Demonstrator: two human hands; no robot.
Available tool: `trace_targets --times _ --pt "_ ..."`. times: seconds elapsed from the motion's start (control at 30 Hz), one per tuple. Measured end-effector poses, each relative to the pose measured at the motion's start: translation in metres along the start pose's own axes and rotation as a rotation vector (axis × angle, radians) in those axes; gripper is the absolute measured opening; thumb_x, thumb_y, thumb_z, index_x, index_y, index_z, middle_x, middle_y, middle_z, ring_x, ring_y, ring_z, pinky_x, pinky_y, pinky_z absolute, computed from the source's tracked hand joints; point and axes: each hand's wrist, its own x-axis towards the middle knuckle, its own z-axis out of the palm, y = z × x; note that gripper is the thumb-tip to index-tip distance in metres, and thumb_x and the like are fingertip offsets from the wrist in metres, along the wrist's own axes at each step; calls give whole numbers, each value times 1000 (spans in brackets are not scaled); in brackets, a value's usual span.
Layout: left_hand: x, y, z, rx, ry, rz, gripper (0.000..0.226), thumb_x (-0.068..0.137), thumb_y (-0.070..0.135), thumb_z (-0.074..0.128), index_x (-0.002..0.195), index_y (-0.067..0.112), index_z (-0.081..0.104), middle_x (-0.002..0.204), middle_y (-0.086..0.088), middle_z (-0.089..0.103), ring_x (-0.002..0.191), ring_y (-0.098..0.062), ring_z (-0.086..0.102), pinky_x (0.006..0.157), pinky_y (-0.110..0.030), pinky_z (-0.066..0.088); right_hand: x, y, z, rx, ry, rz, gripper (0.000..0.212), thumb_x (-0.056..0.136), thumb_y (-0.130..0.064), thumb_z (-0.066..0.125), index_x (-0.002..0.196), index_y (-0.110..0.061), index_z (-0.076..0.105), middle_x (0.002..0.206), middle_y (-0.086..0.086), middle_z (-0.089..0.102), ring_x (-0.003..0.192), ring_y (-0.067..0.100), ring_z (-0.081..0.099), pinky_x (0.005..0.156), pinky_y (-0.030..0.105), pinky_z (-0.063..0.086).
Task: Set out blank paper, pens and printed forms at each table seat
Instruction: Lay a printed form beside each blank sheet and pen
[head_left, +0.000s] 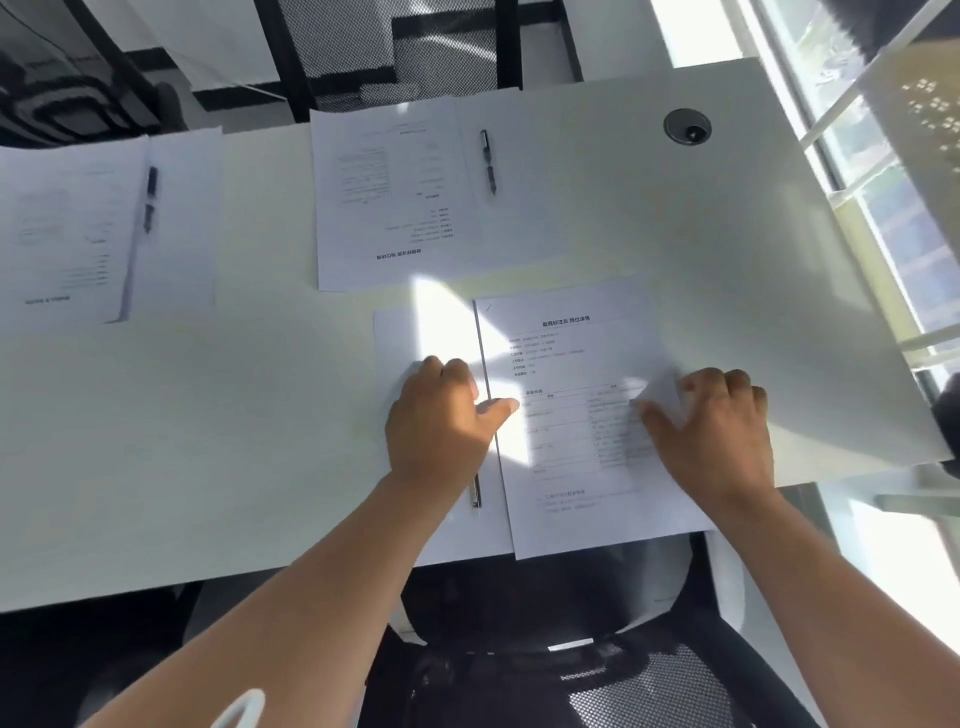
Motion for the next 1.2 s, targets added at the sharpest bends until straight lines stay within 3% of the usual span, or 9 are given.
trace_targets --times 0.13,0.27,0.33,0.4,0.47,0.53,0.77,1.2 --pt "-5 -27 -13 84 -6 107 43 83 55 86 95 18 67 99 0 58 88 -26 62 78 -43 56 -16 -16 -1 -31 83 -168 76 86 -56 84 143 -12 59 142 17 50 127 40 43 109 55 41" --pt "-18 -45 -23 182 -97 222 71 75 68 86 126 23 66 126 -4 59 115 -28 62 93 -47 54 -32 -43 12 -138 -64 -446 86 86 -78 68 151 -25 50 159 11 37 142 35 35 117 56 40" --pt "-23 -47 -27 227 -205 216 91 77 74 83 150 30 51 157 -8 45 148 -33 46 116 -54 46 -36 -55 16 -194 -159 -525 90 88 -82 58 160 -32 40 170 9 23 155 36 25 124 55 31" --pt "-26 -49 -27 263 -300 210 108 78 79 79 164 38 28 177 -10 14 167 -36 14 131 -62 26 -38 -64 20 -222 -267 -564 94 90 -82 55 168 -40 21 178 6 1 165 37 2 132 55 13" --pt "-27 -50 -25 274 -382 213 116 81 79 76 169 43 8 182 -5 -14 169 -35 -11 135 -64 9 -40 -69 27 -238 -346 -567 99 92 -80 56 170 -45 5 178 -1 -21 165 34 -20 134 56 -3" --pt "-28 -51 -23 282 -439 203 121 84 79 74 170 44 -3 180 -5 -25 168 -35 -20 135 -63 5 -41 -71 34 -272 -378 -570 102 93 -81 55 170 -47 -4 176 -4 -33 163 33 -32 133 59 -11" --pt "-23 -57 -21 320 -474 209 126 86 72 77 170 44 -13 180 -6 -26 167 -37 -20 136 -59 7 -40 -75 41 -250 -437 -553 102 96 -78 55 171 -45 -5 173 -5 -41 157 31 -44 130 61 -19" --pt "-22 -59 -20 366 -471 230 125 89 66 78 170 42 -14 180 -8 -26 167 -40 -19 137 -59 8 -34 -77 41 -231 -448 -537 105 95 -80 55 172 -45 -6 173 -8 -42 156 28 -45 130 59 -21"
